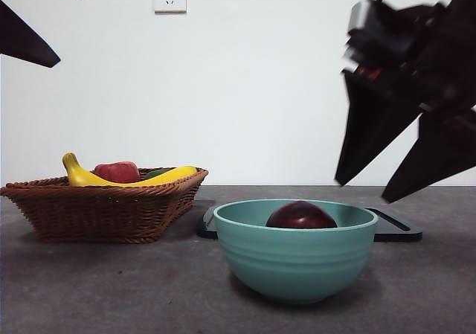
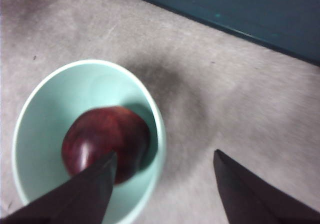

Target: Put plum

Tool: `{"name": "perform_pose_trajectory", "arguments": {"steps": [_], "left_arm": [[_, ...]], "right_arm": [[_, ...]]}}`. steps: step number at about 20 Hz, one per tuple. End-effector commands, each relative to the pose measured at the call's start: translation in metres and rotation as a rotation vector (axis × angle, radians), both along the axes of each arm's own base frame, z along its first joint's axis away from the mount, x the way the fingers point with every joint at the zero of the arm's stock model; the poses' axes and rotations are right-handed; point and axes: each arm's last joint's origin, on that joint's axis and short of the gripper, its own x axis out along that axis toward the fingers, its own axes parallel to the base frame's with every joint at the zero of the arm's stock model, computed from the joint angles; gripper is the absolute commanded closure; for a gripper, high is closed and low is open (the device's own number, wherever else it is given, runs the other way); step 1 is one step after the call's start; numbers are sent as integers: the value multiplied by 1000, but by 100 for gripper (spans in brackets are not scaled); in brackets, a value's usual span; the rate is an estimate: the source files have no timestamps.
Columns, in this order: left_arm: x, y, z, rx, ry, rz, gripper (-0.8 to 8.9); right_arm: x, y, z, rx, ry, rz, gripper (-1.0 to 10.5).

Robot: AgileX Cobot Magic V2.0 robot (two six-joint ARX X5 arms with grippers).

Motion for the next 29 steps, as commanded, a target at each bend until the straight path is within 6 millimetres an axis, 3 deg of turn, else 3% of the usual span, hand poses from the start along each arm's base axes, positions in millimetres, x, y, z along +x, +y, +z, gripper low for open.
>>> {"name": "perform_pose_trajectory", "arguments": {"steps": [1,4,9,15,23,29], "left_arm": [[1,-1,3,-10,-11,-9,439],[1,-1,3,-10,-11,-9,439],[1,-1,3,-10,-11,-9,439],[1,-1,3,-9,-12,-9,439],[1,-1,3,-7,-17,-13,439],[1,-1,3,-7,-15,-12,439]], "right_arm": [[4,10,-10,-5,24,-15,691],[8,18,-22,-70,13,-33,702],[10,26,-33,-92,26,-14,846],[12,32,-30,-60,-3,-6,937],[31,36,23,11,-109,-37,937],[69,14,57,26,-218,-157,937]]}}
